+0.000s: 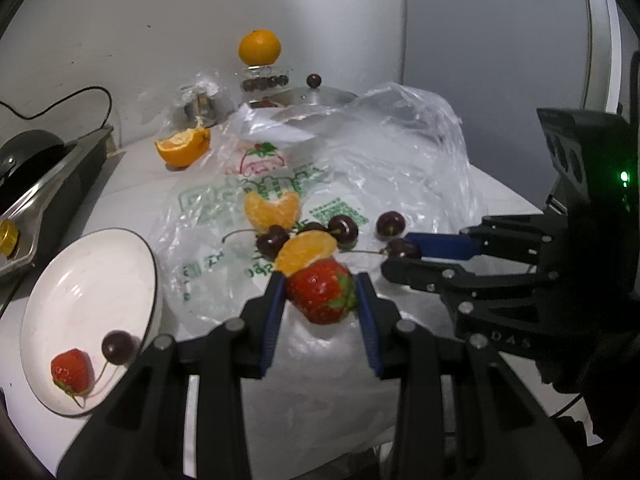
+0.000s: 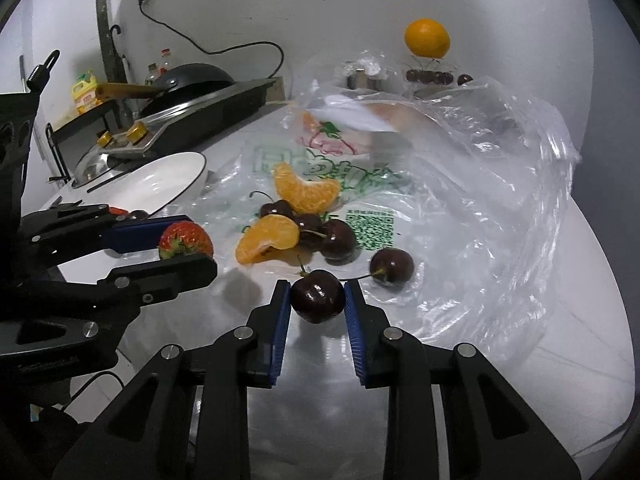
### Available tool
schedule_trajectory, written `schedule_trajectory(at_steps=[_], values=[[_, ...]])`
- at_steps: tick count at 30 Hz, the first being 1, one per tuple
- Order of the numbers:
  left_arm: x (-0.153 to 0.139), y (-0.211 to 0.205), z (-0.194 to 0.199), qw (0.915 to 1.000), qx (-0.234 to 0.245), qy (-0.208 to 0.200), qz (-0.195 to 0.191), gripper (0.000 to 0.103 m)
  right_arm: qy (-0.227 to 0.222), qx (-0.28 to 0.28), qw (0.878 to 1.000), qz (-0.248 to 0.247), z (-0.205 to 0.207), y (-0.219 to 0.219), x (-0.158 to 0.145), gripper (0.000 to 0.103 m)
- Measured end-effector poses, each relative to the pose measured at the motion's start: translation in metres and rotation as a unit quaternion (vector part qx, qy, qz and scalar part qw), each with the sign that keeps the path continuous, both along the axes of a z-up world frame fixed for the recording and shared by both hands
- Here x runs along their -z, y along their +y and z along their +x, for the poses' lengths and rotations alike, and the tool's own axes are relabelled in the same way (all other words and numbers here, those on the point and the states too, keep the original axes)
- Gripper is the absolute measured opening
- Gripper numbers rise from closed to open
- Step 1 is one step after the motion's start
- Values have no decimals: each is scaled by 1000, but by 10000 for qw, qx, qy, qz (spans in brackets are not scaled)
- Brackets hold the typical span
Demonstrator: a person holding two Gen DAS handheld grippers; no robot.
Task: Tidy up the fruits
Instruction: 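Carry the strawberry and cherry over the white plate with both tools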
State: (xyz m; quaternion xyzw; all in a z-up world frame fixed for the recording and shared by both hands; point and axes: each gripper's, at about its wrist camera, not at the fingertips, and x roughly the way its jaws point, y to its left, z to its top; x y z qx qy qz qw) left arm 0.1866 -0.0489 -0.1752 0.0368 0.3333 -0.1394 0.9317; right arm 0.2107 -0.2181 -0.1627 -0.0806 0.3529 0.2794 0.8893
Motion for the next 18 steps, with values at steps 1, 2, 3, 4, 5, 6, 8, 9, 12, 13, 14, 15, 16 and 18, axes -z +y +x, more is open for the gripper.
schedule_trajectory(at_steps=[1,2,3,4,5,6,8,9,12,13,14,15,16,18], values=[[-1,1,-1,10000,-8,-15,-12,36,-12,-12,10000,-8,-1,1,-1,29],[-2,2,-3,10000,-15,-29,-21,36,-25,-30,10000,-15,-2,3,-2,29],[-2,3,-4,10000,-22,-40,-30,36,-44,-48,10000,-23,-4,4,-4,29],[-3,5,-5,10000,-29,-53,-43,36,-69,-59,10000,-32,-5,5,-5,29],[-4,6,-6,10000,-37,-65,-54,36,-86,-66,9999,-36,-7,6,-7,29],[-4,7,-7,9999,-44,-76,-66,36,-108,-75,9999,-61,-8,7,-9,29],[-6,10,-9,9999,-55,-110,-86,36,-159,-100,9998,-60,-11,9,-13,29],[-7,11,-10,9999,-59,-124,-93,36,-187,-114,9997,-53,-12,11,-15,29],[-10,16,-14,9997,-86,-178,-122,36,-271,-152,9995,-27,-17,14,-21,29],[-11,18,-15,9997,-99,-194,-137,36,-297,-163,9994,-27,-18,16,-22,29],[-11,20,-16,9996,-112,-208,-146,36,-311,-178,9994,-25,-19,17,-23,29],[-12,22,-17,9996,-127,-218,-154,36,-321,-194,9993,-25,-21,19,-24,29],[-12,24,-18,9995,-147,-226,-167,36,-332,-205,9992,-29,-22,21,-25,29],[-12,29,-19,9994,-182,-239,-189,36,-354,-237,9991,-38,-24,24,-26,29]])
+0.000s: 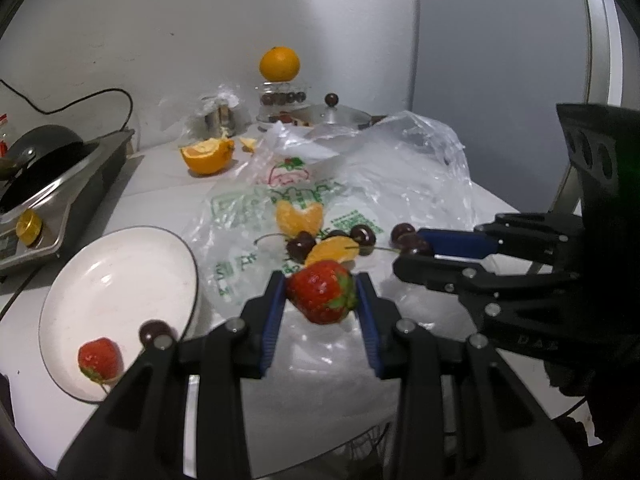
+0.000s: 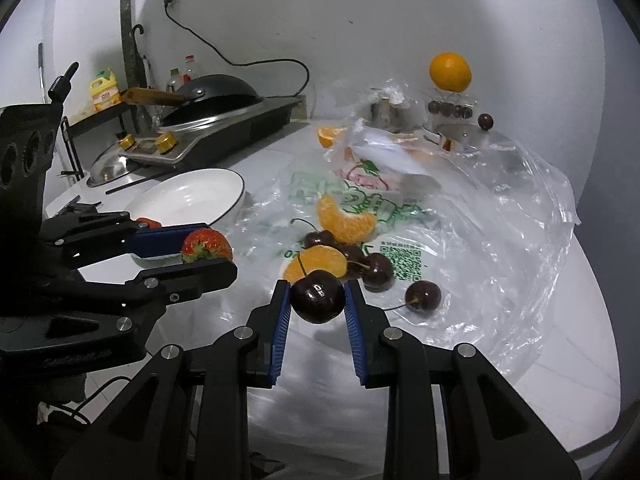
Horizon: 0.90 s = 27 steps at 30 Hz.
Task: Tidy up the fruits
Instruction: 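Carry the strawberry and cherry over the white plate with both tools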
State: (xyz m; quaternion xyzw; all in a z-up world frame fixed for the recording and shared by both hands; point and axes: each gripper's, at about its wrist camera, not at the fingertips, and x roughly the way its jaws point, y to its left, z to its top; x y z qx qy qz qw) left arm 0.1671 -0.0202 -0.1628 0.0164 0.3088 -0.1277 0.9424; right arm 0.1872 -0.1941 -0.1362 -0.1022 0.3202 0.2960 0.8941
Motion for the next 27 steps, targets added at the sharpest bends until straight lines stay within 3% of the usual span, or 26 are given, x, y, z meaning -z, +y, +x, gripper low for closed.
schedule_trajectory(at_steps=[27], values=[[-8,80,-29,9976,-561,-241,-318,36,-174,-435,9986,-231,-15,71,-17,29]])
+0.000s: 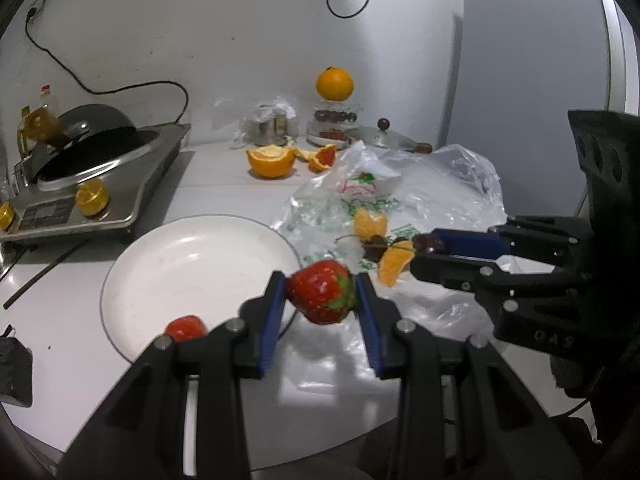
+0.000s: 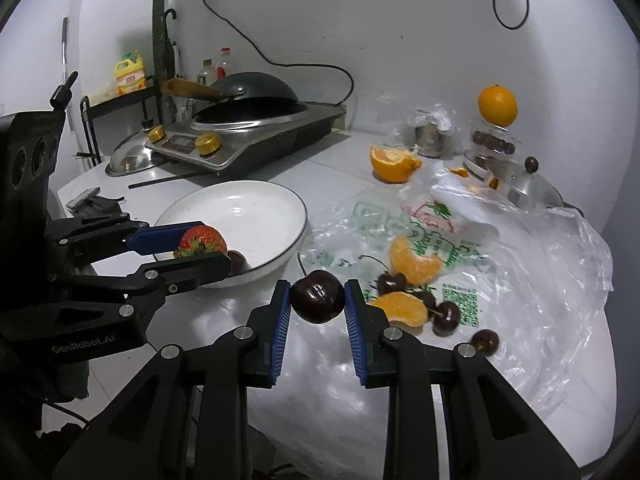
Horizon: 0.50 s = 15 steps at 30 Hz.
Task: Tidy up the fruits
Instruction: 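Carry the strawberry and cherry over the white plate with both tools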
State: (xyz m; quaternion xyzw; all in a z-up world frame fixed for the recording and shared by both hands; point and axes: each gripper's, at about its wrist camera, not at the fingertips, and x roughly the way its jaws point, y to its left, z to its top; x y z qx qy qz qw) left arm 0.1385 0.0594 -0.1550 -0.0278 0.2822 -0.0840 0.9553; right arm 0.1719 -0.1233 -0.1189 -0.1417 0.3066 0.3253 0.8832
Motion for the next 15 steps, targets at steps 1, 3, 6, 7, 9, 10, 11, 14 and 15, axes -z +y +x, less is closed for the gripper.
schedule_trajectory(at_steps=[1,3,6,7,9,10,11,14,15], values=[[0,3,-1,10000,-23,0,-6,36,-4,-10,10000,-5,0,3,0,29],[0,10,-2,10000,-70,-1,-12,36,-5,-36,10000,-14,-1,8,-2,29],[0,21,-3,9999,-155,0,-12,36,-10,-71,10000,-23,0,17,-3,29],[0,25,-3,9998,-185,5,-11,36,-13,-82,10000,-25,0,19,-3,29],[1,31,-2,9997,-238,16,-3,36,-7,-106,9999,-26,2,24,-3,29],[1,34,-2,9997,-256,18,-1,36,-4,-118,9999,-32,3,26,-3,29],[2,36,-1,9996,-270,25,-3,36,-6,-137,9999,-35,4,27,-3,29],[6,41,3,9995,-295,65,4,36,-13,-184,9998,-30,7,33,-3,29],[7,42,5,9995,-299,75,12,36,-13,-189,9998,-34,8,35,-3,29]])
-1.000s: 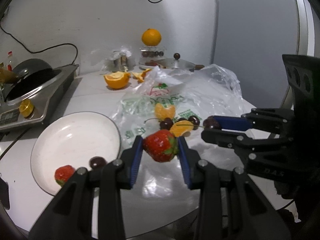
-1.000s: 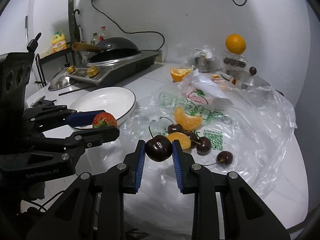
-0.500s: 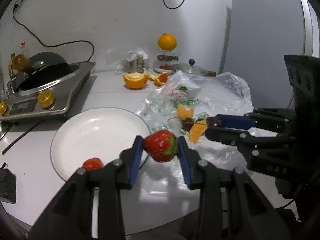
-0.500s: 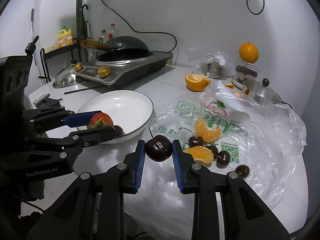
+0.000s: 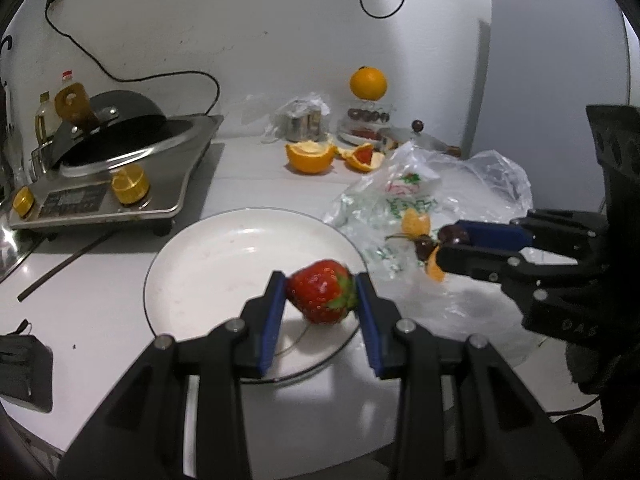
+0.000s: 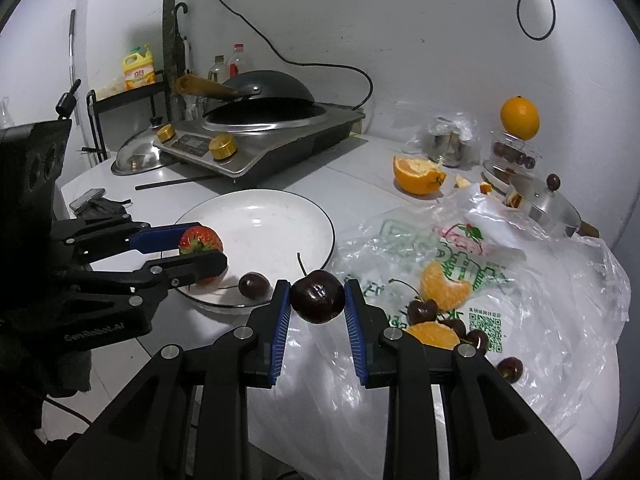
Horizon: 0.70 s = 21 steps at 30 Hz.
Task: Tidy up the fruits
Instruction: 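Carry the strawberry and cherry over the white plate with both tools, then open the left tool to drop the strawberry while the right tool releases the cherry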
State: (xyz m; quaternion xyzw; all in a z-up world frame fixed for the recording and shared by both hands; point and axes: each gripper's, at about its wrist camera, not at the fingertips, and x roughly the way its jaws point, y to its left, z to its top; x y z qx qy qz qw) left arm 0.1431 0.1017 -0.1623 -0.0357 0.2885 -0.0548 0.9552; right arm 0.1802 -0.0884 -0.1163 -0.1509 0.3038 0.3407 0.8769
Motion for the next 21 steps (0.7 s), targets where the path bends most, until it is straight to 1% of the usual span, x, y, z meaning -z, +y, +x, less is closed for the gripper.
schedule_trajectory(at_steps=[12,21], values=[[20,14,31,9997,-65,241,57,36,123,0,9999,-91,19,13,8,29],[32,22,44,9990,-54,442,-29,36,181,-103,9998,-50,34,27,13,29]])
